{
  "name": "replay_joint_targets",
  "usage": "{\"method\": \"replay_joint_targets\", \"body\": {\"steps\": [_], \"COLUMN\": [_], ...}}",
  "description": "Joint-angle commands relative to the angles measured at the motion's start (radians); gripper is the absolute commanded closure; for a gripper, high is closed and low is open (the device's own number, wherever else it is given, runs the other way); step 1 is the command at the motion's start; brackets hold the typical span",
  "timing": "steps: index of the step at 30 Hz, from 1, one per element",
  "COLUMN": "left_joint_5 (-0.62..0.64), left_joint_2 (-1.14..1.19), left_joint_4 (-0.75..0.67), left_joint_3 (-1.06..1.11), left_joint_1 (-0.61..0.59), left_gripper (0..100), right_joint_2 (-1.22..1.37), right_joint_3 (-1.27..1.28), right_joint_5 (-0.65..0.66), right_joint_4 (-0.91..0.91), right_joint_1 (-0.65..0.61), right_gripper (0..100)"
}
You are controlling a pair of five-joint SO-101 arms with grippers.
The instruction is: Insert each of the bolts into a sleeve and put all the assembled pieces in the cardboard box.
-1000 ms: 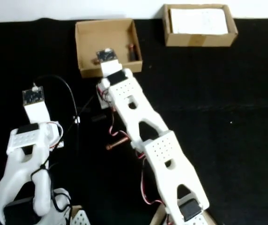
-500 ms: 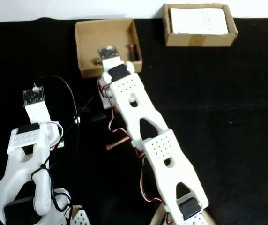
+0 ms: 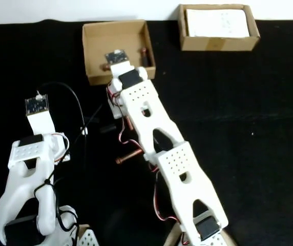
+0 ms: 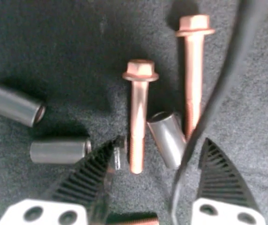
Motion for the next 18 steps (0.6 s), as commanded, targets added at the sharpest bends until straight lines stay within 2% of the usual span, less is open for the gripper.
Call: {"method": "replay_joint_targets", "body": {"steps": [1,8,14,18], "left_joint_5": [0.003,0.003,0.002,0.002], "left_joint_2": [0.001,0.001,0.001,0.001], "left_joint_4": [0.005,0.005,0.005,0.005], "left_joint_3": [-0.035,-0.035,-0.035,-0.035], "left_joint_1": [-0.005,-0.005,-0.005,-0.005], "left_gripper": [90,90,90,90], "right_joint_2": [-0.01,-0.007,-0.01,-0.01], "right_joint_3": [-0.039,-0.016,0.035,0.035], "right_joint_5": [0.014,0.044,0.27,0.367], "right_joint_4": [-0.015,-0.044,0.044,0.074], "right_joint_1": [0.012,0.015,0.042,0.044], "right_gripper": [75.5,75.6,75.6,75.6]}}
